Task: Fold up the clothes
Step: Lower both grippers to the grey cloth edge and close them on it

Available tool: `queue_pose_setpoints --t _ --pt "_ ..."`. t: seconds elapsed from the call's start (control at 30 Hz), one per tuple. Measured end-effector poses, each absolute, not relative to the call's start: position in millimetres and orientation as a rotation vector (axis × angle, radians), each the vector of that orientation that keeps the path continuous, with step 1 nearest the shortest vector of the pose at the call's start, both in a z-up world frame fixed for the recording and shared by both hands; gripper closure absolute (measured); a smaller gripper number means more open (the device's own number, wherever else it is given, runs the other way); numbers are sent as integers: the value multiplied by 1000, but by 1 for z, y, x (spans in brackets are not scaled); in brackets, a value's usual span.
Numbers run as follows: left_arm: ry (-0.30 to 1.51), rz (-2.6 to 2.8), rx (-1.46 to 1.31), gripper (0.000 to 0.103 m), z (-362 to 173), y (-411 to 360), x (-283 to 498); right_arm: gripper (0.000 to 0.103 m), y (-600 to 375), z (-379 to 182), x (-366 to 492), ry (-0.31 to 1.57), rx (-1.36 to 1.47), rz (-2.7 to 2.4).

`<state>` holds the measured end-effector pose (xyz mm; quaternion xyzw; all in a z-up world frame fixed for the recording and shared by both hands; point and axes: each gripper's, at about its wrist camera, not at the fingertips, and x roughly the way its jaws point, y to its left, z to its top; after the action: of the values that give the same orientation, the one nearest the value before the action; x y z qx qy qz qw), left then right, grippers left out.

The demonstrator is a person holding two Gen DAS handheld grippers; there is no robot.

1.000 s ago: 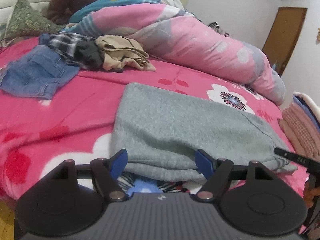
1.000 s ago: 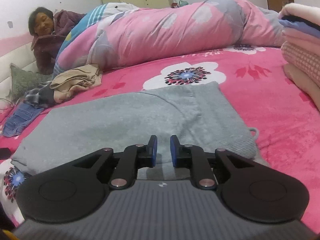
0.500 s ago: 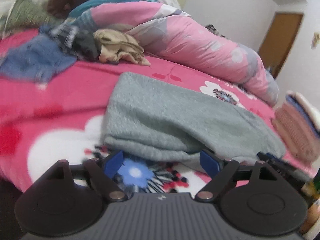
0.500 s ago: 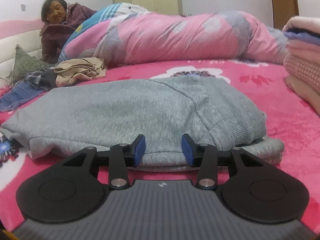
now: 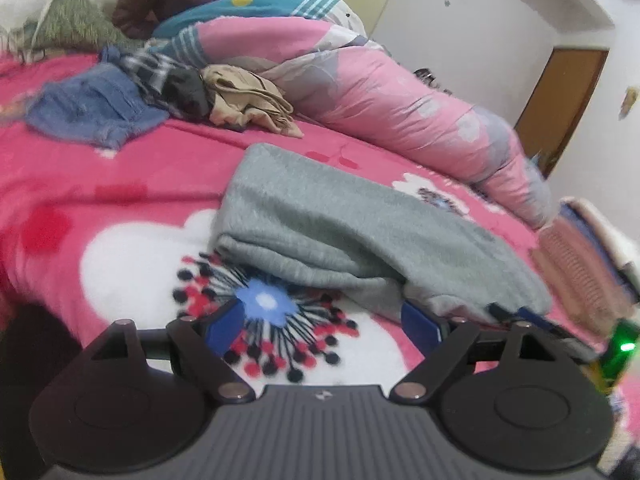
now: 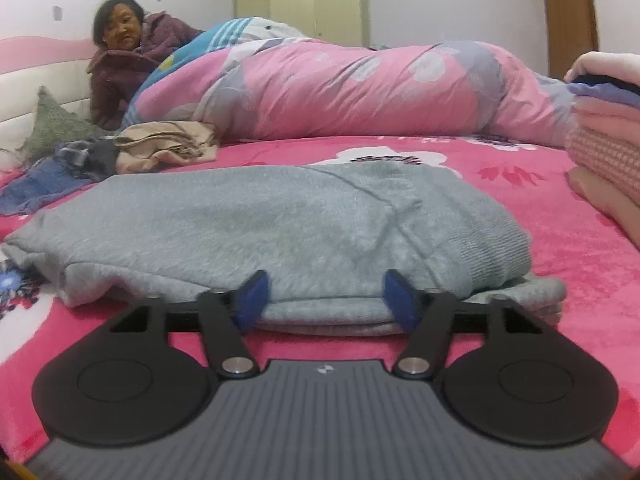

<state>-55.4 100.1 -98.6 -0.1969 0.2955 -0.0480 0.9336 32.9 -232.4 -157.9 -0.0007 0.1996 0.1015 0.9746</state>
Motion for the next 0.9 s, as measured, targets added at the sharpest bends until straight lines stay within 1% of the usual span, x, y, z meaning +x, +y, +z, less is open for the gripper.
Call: queue_pose_setpoints --t 0.03,0.1,0.37,0.43,0.53,0.7,0.8,0.9 --pt "596 -93 -398 15 -96 101 -58 13 -229 -158 33 407 -20 200" --pt "579 -83 -387 15 -90 102 -63 9 -224 -158 34 416 -54 190" --pt "549 -57 -310 1 -82 94 -75 4 -227 -158 26 400 -34 207" --pt "544 -54 -260 0 -82 89 -76 3 -232 -158 23 392 -9 220" --pt "529 -52 -193 0 -81 84 -75 3 -243 -155 17 378 53 245" --pt "462 -6 -166 0 -79 94 -62 7 -242 -136 0 308 92 297" --pt "429 56 -103 0 -80 95 -50 8 -218 -119 -6 285 57 413" --pt "442 18 -34 0 -84 95 -35 9 -181 -101 -1 287 -9 544"
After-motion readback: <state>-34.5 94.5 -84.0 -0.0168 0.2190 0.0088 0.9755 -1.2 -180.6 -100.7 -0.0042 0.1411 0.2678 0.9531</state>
